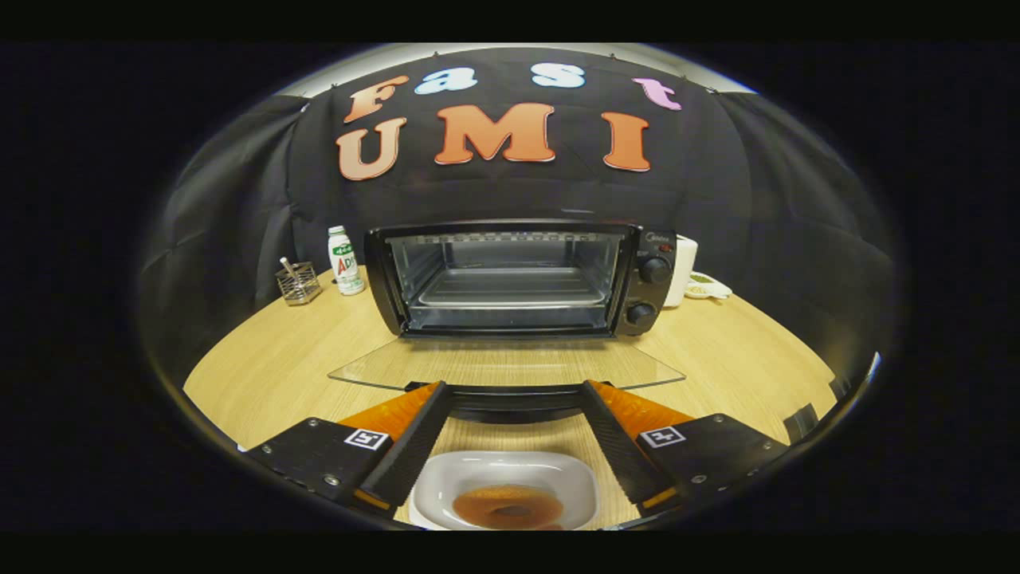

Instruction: Open the toaster oven, put the food inside, and close the toaster oven door.

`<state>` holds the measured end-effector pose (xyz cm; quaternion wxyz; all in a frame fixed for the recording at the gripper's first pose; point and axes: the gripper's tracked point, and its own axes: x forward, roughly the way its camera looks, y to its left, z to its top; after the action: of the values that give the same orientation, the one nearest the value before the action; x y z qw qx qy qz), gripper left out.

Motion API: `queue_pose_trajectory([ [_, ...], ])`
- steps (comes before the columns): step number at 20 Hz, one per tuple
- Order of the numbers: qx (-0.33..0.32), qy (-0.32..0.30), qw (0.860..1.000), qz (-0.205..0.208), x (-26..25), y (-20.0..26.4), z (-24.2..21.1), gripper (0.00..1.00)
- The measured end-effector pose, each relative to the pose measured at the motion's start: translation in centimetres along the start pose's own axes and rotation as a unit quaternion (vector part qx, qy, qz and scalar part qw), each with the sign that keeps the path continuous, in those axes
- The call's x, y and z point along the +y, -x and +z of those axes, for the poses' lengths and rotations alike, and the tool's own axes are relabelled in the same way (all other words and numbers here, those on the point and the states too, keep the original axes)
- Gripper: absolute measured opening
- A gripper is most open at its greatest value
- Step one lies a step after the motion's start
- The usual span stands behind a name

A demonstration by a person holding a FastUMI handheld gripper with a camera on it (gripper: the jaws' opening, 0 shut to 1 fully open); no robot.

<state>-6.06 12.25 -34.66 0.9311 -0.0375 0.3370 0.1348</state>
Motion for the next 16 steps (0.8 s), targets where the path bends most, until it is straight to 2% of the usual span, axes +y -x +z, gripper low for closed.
queue_pose_trajectory([
  [9, 0.057, -0.01, 0.998, 0.0, -0.1, -1.0, -4.3, 0.98],
  [16, 0.056, -0.031, 0.998, 0.007, -0.2, 0.0, -3.3, 0.98],
])
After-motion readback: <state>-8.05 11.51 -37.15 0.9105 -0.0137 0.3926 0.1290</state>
